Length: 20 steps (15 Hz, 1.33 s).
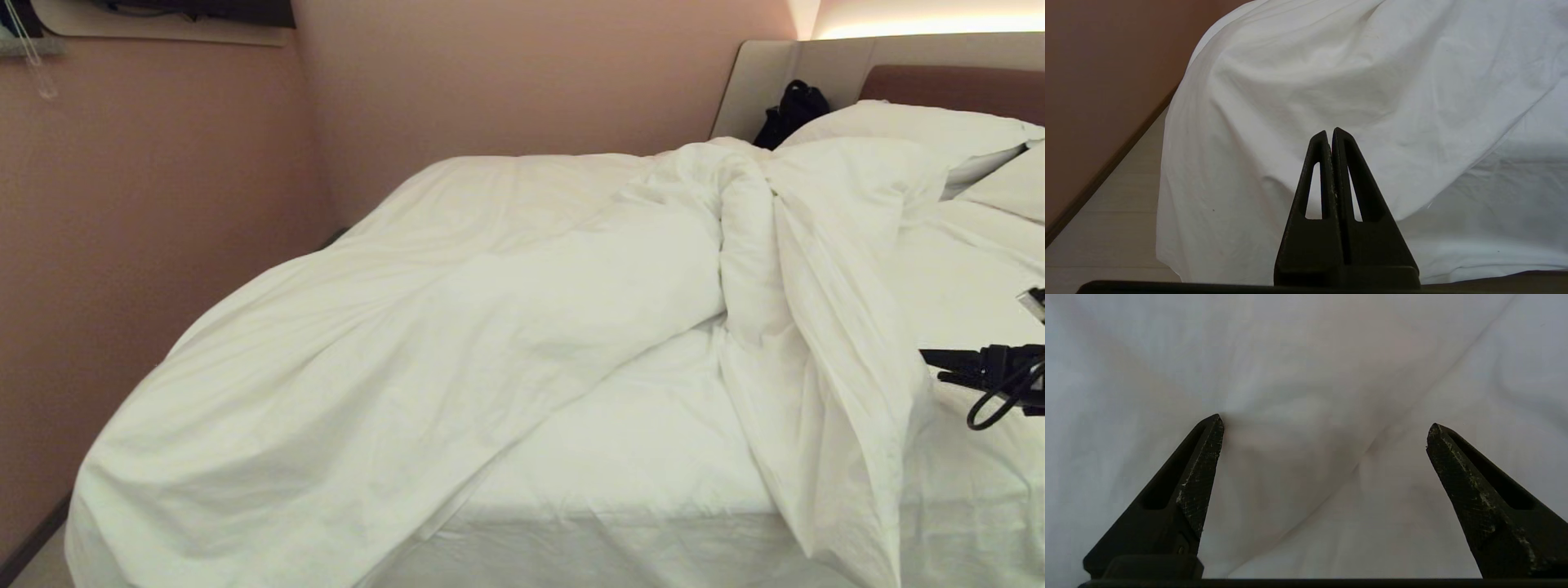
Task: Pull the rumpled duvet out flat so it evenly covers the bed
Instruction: Flatten the corners of the folded blanket
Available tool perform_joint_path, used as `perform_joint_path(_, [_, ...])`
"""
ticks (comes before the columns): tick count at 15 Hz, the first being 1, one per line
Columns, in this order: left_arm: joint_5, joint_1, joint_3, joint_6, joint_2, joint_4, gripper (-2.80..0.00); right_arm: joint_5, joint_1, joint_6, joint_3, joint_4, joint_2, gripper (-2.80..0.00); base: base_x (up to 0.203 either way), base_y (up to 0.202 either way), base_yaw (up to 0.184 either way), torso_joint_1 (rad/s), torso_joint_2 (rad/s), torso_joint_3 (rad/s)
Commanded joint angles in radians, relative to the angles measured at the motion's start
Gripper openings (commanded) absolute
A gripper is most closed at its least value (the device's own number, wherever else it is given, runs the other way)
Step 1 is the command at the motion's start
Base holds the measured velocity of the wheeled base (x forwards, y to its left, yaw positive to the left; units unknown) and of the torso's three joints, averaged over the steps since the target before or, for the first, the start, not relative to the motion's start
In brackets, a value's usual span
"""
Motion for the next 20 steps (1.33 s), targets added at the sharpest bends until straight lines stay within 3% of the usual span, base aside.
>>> perform_joint_path(1, [0.001, 0.000, 0.000, 0.000, 0.000, -0.001, -2.80, 0.008, 0.016, -0.087, 0.011, -0.001, 0.011, 0.00, 0.000, 0.000, 0.000, 0.000, 0.00, 0.000])
perform_joint_path(8, [0.001, 0.000, 0.000, 0.000, 0.000, -0.001, -2.80, 0.004, 0.053, -0.073, 0.042, -0.104, 0.056, 0.00, 0.000, 0.000, 0.000, 0.000, 0.00, 0.000])
perform_joint_path(16, [0.001, 0.000, 0.000, 0.000, 0.000, -0.001, -2.80, 0.004, 0.055, -0.065, 0.032, -0.107, 0.111, 0.00, 0.000, 0.000, 0.000, 0.000, 0.00, 0.000])
perform_joint_path(20, [0.001, 0.001, 0.000, 0.000, 0.000, -0.001, -2.80, 0.013, 0.055, -0.022, 0.034, -0.121, 0.110, 0.00, 0.000, 0.000, 0.000, 0.000, 0.00, 0.000])
